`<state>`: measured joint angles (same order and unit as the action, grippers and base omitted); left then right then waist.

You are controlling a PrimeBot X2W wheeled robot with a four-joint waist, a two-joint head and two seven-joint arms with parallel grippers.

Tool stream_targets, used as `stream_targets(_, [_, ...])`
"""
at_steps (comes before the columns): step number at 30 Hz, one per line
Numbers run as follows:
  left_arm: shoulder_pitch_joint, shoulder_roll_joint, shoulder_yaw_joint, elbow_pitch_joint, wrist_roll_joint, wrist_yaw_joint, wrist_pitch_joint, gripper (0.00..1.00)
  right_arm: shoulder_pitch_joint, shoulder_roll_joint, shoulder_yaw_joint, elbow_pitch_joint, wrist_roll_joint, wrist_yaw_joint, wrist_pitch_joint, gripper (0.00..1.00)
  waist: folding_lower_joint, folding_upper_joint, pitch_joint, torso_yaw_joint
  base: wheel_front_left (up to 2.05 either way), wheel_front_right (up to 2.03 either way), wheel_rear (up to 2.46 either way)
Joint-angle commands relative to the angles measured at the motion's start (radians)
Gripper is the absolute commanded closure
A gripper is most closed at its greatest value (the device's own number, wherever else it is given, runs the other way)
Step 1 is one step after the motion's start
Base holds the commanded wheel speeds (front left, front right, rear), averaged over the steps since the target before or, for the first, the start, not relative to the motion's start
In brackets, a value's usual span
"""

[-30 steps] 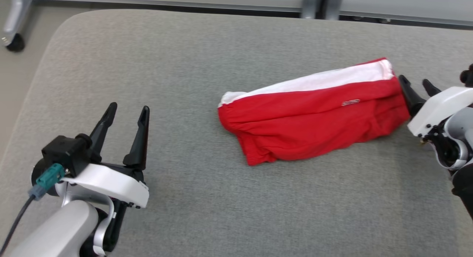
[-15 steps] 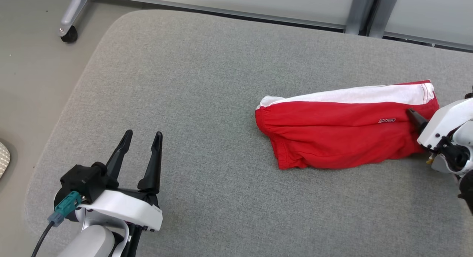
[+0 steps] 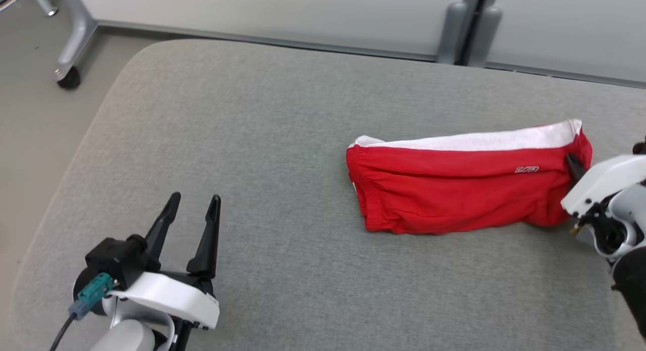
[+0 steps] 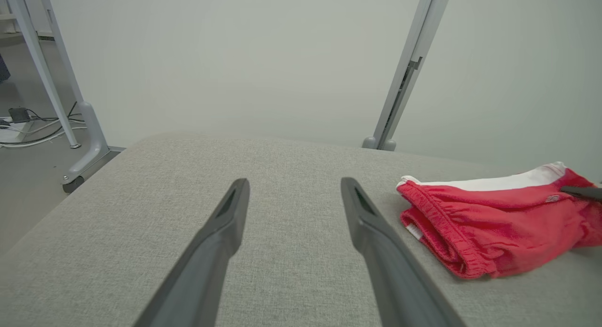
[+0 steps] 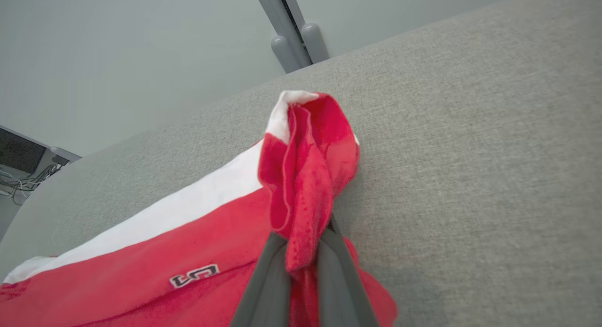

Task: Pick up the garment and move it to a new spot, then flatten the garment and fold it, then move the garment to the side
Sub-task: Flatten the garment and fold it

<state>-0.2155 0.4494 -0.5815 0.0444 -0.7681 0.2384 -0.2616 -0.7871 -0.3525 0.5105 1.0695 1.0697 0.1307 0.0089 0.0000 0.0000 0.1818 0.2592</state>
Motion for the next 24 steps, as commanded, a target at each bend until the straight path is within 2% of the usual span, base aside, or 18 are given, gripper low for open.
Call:
stream_targets(1, [0.013,-0.001,0.001,0.004,-0.004,-0.002,-0.004,0.00,0.019,-0.004,0.002,-0.007,0.005,0.000,-0.014,1.00,0.0000,0.0000,-0.021,-0.027,0.00,0.00,0.00])
stream_targets(7, [0.038,-0.008,0.002,0.005,-0.009,-0.001,-0.004,0.00,0.100,-0.035,0.028,-0.047,-0.007,0.000,-0.083,0.98,0.0000,0.0000,-0.066,-0.102,0.00,0.00,0.00])
stream_targets(9, [0.048,-0.009,0.000,0.004,-0.009,0.001,-0.004,0.00,0.117,-0.053,0.037,-0.058,-0.018,0.000,-0.105,0.77,0.0000,0.0000,-0.078,-0.120,0.00,0.00,0.00])
stream_targets(10, [0.051,-0.009,0.000,0.004,-0.010,0.003,-0.004,0.00,0.124,-0.059,0.041,-0.061,-0.022,0.000,-0.113,0.73,0.0000,0.0000,-0.084,-0.127,0.00,0.00,0.00])
stream_targets(11, [0.052,-0.009,0.000,0.003,-0.011,0.005,-0.004,0.00,0.127,-0.065,0.047,-0.061,-0.030,0.000,-0.122,0.80,0.0000,0.0000,-0.090,-0.134,0.00,0.00,0.00])
stream_targets(12, [0.054,-0.009,0.000,0.002,-0.012,0.006,-0.004,0.00,0.126,-0.070,0.054,-0.061,-0.040,0.000,-0.130,0.99,0.0000,0.0000,-0.095,-0.139,0.00,0.00,0.00])
stream_targets(17, [0.068,-0.013,-0.006,0.003,-0.017,0.007,-0.003,0.00,0.098,-0.052,0.085,-0.078,-0.068,0.000,-0.147,1.00,0.0000,0.0000,-0.117,-0.141,0.00,0.00,0.00])
stream_targets(24, [0.078,-0.023,0.000,0.014,-0.022,0.002,-0.003,0.00,0.046,0.015,0.149,-0.099,-0.134,0.000,-0.145,1.00,0.0000,0.0000,-0.135,-0.092,0.00,0.00,0.00])
